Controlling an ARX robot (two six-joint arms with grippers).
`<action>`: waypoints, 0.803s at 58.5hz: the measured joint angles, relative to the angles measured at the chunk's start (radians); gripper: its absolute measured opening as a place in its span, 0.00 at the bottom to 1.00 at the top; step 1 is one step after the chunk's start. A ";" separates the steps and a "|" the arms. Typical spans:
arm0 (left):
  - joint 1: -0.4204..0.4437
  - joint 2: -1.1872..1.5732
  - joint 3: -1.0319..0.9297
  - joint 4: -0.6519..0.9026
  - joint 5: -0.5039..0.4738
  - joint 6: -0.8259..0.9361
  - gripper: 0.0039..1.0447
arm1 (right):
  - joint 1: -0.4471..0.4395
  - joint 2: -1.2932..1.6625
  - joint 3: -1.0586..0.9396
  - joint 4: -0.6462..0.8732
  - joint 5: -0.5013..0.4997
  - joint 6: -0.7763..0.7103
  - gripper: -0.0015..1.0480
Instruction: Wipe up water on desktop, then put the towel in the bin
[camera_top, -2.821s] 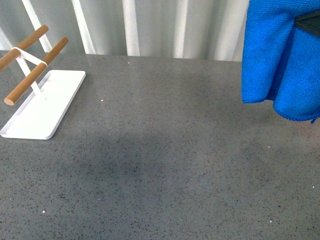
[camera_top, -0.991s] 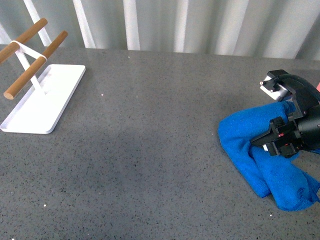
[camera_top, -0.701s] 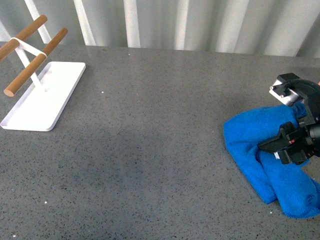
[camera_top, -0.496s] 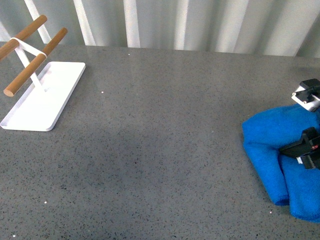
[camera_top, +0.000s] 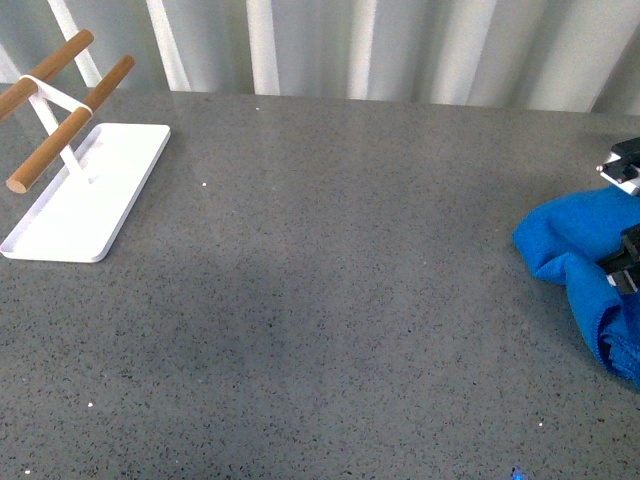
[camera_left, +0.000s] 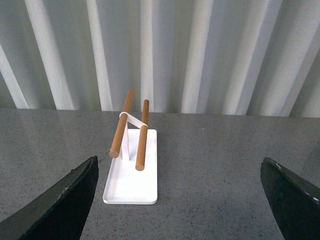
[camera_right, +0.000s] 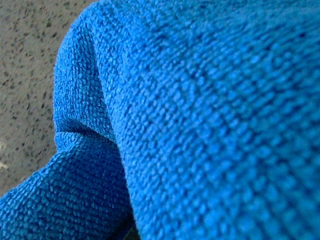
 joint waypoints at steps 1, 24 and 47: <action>0.000 0.000 0.000 0.000 0.000 0.000 0.94 | 0.005 0.007 0.016 -0.006 0.006 0.000 0.04; 0.000 0.000 0.000 0.000 0.000 0.000 0.94 | 0.163 0.184 0.362 -0.080 0.018 0.029 0.04; 0.000 0.000 0.000 0.000 0.000 0.000 0.94 | 0.368 0.160 0.348 -0.100 -0.067 0.030 0.04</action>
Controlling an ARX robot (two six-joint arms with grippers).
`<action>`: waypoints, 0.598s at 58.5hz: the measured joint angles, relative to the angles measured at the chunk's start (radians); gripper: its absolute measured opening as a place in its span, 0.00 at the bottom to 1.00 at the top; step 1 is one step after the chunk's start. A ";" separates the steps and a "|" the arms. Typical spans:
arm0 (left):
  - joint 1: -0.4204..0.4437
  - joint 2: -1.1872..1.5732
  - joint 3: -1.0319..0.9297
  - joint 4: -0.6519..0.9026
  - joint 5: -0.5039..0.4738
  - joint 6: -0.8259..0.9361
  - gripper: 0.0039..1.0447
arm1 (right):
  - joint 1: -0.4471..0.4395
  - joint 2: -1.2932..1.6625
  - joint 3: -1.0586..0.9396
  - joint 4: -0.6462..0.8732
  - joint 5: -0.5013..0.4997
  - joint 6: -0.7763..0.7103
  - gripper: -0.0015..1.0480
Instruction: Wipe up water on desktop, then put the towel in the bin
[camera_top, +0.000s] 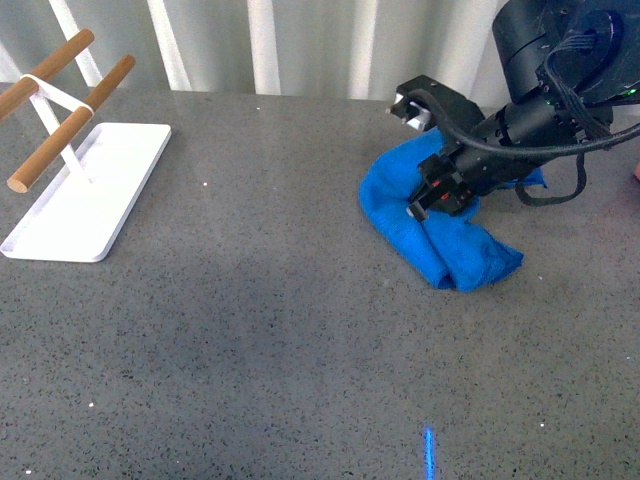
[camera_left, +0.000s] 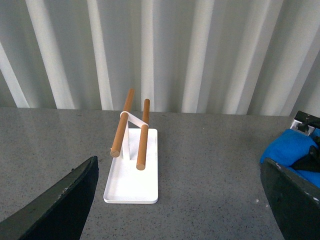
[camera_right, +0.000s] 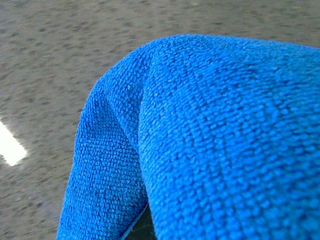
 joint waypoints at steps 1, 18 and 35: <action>0.000 0.000 0.000 0.000 0.000 0.000 0.94 | 0.002 -0.006 -0.010 0.002 -0.004 -0.002 0.04; 0.000 0.000 0.000 0.000 0.000 0.000 0.94 | -0.030 -0.205 -0.327 0.047 -0.085 -0.135 0.04; 0.000 0.000 0.000 0.000 0.000 0.000 0.94 | -0.150 -0.336 -0.512 0.057 -0.102 -0.232 0.04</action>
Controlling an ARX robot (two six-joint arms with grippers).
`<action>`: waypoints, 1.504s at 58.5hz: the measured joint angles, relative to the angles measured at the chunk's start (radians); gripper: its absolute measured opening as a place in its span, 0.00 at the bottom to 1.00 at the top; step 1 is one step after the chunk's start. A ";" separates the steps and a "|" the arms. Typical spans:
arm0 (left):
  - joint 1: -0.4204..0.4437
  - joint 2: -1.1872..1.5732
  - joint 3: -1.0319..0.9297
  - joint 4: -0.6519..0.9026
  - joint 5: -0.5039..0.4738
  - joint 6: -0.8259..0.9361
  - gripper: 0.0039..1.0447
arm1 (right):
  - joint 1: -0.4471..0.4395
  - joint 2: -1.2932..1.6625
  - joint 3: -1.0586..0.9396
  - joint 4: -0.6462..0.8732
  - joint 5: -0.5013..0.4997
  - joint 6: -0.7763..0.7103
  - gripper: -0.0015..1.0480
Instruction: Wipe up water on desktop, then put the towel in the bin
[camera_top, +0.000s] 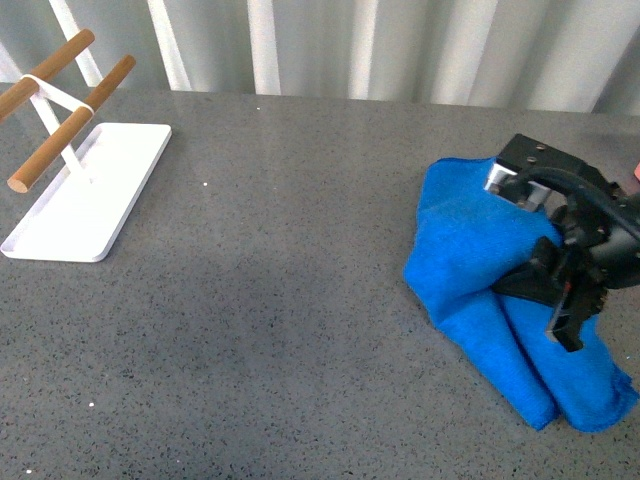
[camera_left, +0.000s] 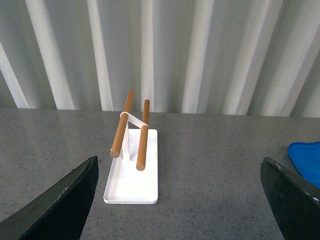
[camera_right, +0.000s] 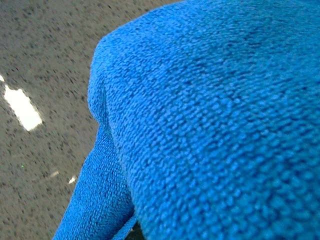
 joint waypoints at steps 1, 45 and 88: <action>0.000 0.000 0.000 0.000 0.000 0.000 0.94 | -0.006 -0.003 -0.003 -0.001 0.000 -0.004 0.04; 0.000 0.000 0.000 0.000 0.000 0.000 0.94 | -0.258 -0.120 0.120 -0.146 0.027 -0.118 0.04; 0.000 0.000 0.000 0.000 0.000 0.000 0.94 | -0.463 -0.208 0.615 -0.345 0.004 0.023 0.04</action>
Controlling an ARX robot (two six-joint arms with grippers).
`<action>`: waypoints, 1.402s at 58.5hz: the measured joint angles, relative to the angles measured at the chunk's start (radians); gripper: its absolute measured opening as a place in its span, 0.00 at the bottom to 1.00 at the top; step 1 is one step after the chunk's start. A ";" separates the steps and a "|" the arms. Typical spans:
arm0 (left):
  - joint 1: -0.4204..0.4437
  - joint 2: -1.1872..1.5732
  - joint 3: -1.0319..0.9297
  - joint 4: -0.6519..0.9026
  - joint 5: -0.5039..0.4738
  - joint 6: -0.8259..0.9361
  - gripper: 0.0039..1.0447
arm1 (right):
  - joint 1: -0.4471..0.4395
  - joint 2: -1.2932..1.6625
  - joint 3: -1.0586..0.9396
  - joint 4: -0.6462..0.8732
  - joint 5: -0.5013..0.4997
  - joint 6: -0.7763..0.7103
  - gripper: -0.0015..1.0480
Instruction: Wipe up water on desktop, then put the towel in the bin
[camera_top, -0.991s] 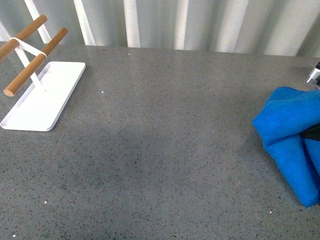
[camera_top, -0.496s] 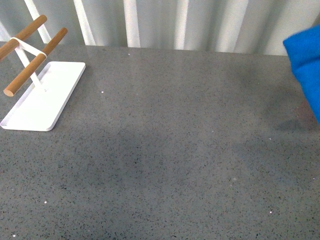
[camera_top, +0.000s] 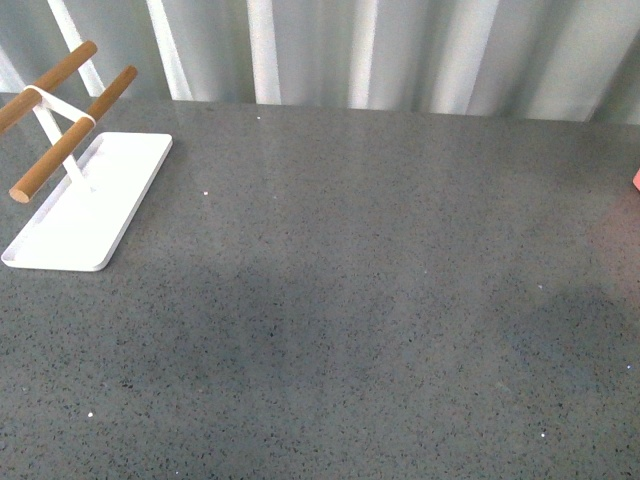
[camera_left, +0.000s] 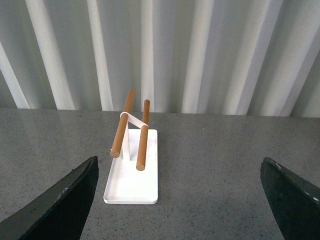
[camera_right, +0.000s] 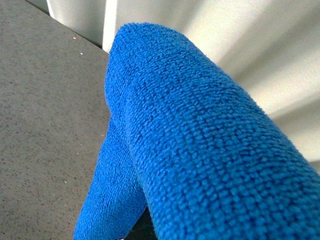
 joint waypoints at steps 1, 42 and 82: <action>0.000 0.000 0.000 0.000 0.000 0.000 0.94 | -0.006 0.002 0.002 -0.001 0.000 0.002 0.04; 0.000 0.000 0.000 0.000 0.000 0.000 0.94 | -0.172 0.257 0.011 -0.003 0.087 0.117 0.04; 0.000 0.000 0.000 0.000 0.000 0.000 0.94 | -0.199 0.366 0.116 -0.086 0.274 0.088 0.85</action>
